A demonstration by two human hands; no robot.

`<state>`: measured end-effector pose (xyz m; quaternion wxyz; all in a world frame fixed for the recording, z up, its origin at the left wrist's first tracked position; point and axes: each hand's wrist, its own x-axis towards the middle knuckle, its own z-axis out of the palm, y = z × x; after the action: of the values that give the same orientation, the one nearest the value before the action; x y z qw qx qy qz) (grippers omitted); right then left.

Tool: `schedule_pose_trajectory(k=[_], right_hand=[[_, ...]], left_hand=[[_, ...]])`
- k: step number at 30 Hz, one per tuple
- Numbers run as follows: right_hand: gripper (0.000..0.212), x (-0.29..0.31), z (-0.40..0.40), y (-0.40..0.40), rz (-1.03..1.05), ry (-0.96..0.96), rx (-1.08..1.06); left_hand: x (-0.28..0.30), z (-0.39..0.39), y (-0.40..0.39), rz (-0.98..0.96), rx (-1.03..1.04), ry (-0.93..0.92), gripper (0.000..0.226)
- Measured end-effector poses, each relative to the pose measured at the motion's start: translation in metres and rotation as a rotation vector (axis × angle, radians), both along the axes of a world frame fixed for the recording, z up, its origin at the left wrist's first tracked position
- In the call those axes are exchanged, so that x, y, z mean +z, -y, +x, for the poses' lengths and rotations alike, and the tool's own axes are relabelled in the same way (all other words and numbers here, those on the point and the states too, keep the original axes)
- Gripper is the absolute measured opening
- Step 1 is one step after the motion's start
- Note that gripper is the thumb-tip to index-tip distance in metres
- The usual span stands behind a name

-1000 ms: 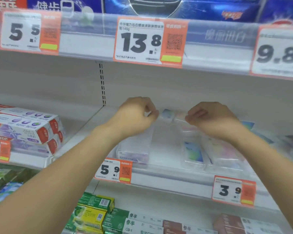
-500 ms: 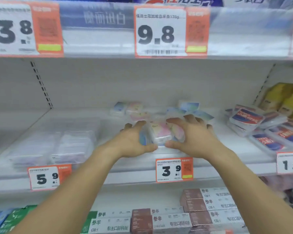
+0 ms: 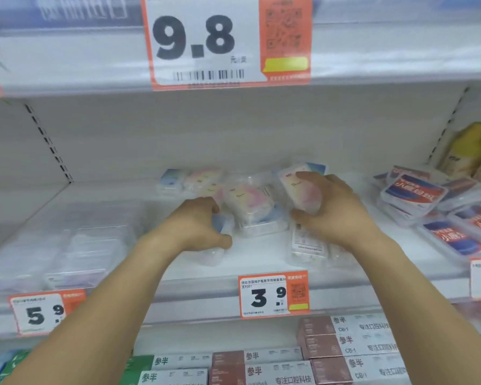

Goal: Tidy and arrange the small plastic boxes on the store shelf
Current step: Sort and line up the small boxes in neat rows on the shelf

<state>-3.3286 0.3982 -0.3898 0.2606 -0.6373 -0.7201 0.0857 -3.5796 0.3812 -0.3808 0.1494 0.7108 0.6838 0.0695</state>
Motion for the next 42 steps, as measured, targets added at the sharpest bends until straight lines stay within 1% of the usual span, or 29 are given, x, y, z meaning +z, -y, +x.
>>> schedule_pose_trajectory(k=[3, 5, 6, 7, 8, 9, 10, 11, 12, 13, 15, 17, 18, 19, 21, 22, 23, 24, 27, 29, 31, 33, 37, 40, 42], right_hand=[[0.071, 0.002, 0.013, 0.002, 0.011, 0.05, -0.097], [0.072, 0.004, 0.016, 0.006, 0.015, 0.046, -0.126], [0.068, 0.005, 0.016, 0.009, 0.094, 0.005, -0.098], [0.06, 0.008, 0.013, 0.012, 0.213, -0.065, -0.05], [0.049, 0.011, 0.008, 0.016, 0.312, -0.17, 0.003], [0.038, 0.015, 0.001, 0.021, 0.33, -0.303, 0.065], [0.032, 0.017, -0.006, 0.027, 0.246, -0.439, 0.138], [0.034, 0.019, -0.014, 0.033, 0.086, -0.571, 0.228], [0.042, 0.017, -0.019, 0.037, -0.076, -0.671, 0.296], [0.051, 0.013, -0.023, 0.038, -0.173, -0.708, 0.322], [0.059, 0.009, -0.02, 0.036, -0.182, -0.743, 0.275], [0.058, 0.012, -0.008, 0.033, -0.129, -0.793, 0.198], [0.056, 0.014, 0.0, 0.032, -0.109, -0.777, 0.174], [0.052, 0.016, 0.007, 0.031, -0.09, -0.725, 0.156], [0.042, 0.017, 0.019, 0.032, -0.06, -0.615, 0.107], [0.039, 0.017, 0.024, 0.032, -0.047, -0.596, 0.076], [0.037, 0.017, 0.027, 0.033, -0.032, -0.59, 0.047], [0.036, 0.018, 0.029, 0.034, -0.014, -0.586, 0.021], [0.033, 0.023, 0.033, 0.037, 0.042, -0.564, -0.037], [0.033, 0.024, 0.034, 0.039, 0.035, -0.597, -0.048], [0.032, 0.022, 0.033, 0.039, 0.002, -0.625, -0.046], [0.03, 0.02, 0.034, 0.04, -0.027, -0.607, -0.043], [0.034, 0.019, 0.037, 0.039, -0.093, -0.548, -0.017], [0.049, 0.019, 0.042, 0.037, -0.14, -0.492, -0.031], [0.053, 0.02, 0.047, 0.036, -0.161, -0.465, -0.038]], left_hand=[[0.016, -0.002, 0.004, 0.031, 0.047, 0.129, 0.068], [0.024, 0.0, 0.006, 0.116, 0.045, 0.216, 0.077], [0.026, 0.003, 0.006, 0.179, 0.031, 0.265, 0.083], [0.028, 0.008, 0.006, 0.244, 0.014, 0.329, 0.086], [0.028, 0.015, 0.007, 0.299, -0.002, 0.403, 0.086], [0.027, 0.022, 0.006, 0.34, -0.016, 0.475, 0.084], [0.024, 0.03, 0.004, 0.373, -0.033, 0.532, 0.08], [0.02, 0.038, 0.001, 0.403, -0.055, 0.576, 0.076], [0.017, 0.045, -0.001, 0.428, -0.083, 0.607, 0.068], [0.015, 0.05, -0.002, 0.452, -0.114, 0.629, 0.06], [0.011, 0.058, -0.004, 0.449, -0.185, 0.708, 0.05], [0.01, 0.06, -0.004, 0.37, -0.245, 0.827, 0.045], [0.007, 0.059, -0.006, 0.337, -0.276, 0.821, 0.045], [0.003, 0.057, -0.008, 0.317, -0.316, 0.729, 0.046], [-0.008, 0.053, -0.015, 0.322, -0.382, 0.381, 0.051], [-0.013, 0.051, -0.017, 0.337, -0.4, 0.238, 0.054], [-0.018, 0.05, -0.02, 0.346, -0.401, 0.151, 0.056], [-0.02, 0.049, -0.022, 0.351, -0.389, 0.108, 0.059], [-0.02, 0.052, -0.028, 0.361, -0.329, 0.071, 0.067], [-0.018, 0.055, -0.031, 0.315, -0.304, 0.035, 0.072], [-0.018, 0.061, -0.034, 0.261, -0.305, -0.073, 0.071], [-0.02, 0.067, -0.036, 0.225, -0.305, -0.173, 0.068], [-0.017, 0.076, -0.037, 0.241, -0.337, -0.242, 0.057], [-0.008, 0.076, -0.03, 0.207, -0.448, -0.26, 0.051], [-0.005, 0.075, -0.022, 0.177, -0.458, -0.234, 0.043]])
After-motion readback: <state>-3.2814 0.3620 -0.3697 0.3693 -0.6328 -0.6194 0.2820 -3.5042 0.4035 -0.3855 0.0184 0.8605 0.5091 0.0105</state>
